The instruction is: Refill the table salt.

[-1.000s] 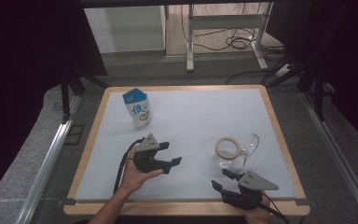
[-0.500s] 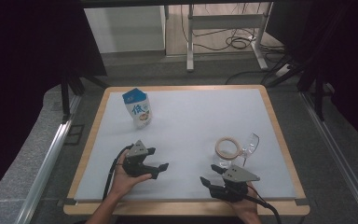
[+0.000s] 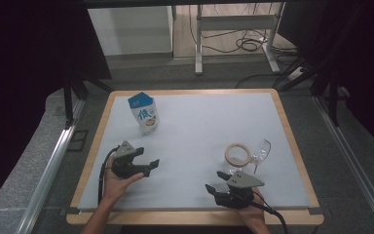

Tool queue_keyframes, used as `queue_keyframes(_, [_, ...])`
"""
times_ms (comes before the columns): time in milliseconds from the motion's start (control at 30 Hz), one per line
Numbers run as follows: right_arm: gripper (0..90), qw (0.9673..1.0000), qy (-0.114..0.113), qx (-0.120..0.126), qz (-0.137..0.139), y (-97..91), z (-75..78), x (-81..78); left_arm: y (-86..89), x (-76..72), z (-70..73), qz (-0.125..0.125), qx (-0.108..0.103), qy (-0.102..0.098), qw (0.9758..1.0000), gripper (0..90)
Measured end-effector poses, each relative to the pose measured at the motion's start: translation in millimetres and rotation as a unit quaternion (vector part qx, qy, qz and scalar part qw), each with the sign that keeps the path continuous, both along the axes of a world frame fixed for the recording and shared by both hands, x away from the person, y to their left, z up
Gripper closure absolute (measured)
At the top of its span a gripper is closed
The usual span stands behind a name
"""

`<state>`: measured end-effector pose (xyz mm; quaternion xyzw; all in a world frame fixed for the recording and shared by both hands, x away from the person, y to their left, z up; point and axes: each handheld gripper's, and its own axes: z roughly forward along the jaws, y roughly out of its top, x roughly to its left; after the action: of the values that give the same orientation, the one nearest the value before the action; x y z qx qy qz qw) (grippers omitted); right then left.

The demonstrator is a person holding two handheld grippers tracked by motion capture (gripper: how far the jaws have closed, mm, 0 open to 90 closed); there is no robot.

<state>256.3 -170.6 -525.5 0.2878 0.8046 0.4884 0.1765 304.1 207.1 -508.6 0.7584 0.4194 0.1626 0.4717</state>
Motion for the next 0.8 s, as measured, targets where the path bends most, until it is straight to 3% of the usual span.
queue_keyframes(300, [36.9,1.0,0.006,-0.006,-0.004,-2.7,-3.4,-0.4,22.4,22.4,10.6,0.047,-0.005,-0.019,0.9987,23.1])
queue_keyframes(667, [36.9,0.9999,0.004,-0.011,-0.004,-1.9,-4.3,-1.0,45.4,62.2,16.4,0.099,-0.007,-0.02,0.9949,26.3])
queue_keyframes(800, [36.9,0.9999,0.004,-0.013,-0.005,-1.4,-5.1,-1.2,50.0,75.9,21.5,0.107,-0.006,-0.021,0.9941,28.5])
